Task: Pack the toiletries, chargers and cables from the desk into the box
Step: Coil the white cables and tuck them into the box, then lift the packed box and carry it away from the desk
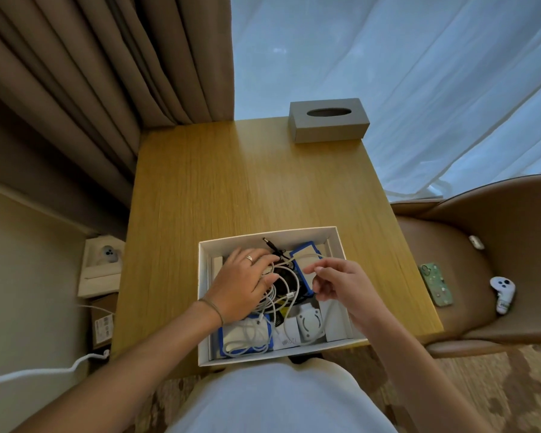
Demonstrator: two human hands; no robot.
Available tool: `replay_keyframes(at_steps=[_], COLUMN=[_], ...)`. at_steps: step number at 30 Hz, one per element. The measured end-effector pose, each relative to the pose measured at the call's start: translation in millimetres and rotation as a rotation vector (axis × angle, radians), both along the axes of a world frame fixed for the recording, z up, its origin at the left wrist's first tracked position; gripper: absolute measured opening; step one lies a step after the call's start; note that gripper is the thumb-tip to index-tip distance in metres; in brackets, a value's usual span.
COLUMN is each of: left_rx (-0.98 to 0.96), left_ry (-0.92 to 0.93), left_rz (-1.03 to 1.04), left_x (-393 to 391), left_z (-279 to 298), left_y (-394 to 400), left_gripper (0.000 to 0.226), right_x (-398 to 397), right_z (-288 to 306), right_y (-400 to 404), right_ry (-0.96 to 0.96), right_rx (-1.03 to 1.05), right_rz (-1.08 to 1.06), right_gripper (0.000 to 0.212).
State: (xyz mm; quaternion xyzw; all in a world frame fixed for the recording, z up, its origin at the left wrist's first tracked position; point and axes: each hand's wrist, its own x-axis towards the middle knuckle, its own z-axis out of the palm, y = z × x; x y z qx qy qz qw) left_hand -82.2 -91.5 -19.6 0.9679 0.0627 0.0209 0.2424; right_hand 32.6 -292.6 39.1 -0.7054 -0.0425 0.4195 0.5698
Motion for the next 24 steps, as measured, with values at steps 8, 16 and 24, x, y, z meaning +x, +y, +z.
replay_keyframes(at_steps=[8, 16, 24], left_rx=[0.000, -0.111, -0.167], left_ry=[-0.212, 0.014, 0.211], left_rz=[0.339, 0.777, 0.840], left_x=[-36, -78, -90], left_z=[31, 13, -12], left_y=[21, 26, -4], left_gripper=[0.024, 0.044, 0.023], right_x=[12, 23, 23], right_z=[-12, -36, -62], right_y=[-14, -39, -47], right_ry=[-0.709, -0.977, -0.800], right_rx=[-0.324, -0.564, -0.697], right_rz=[0.167, 0.182, 0.414], right_gripper=[0.028, 0.036, 0.024])
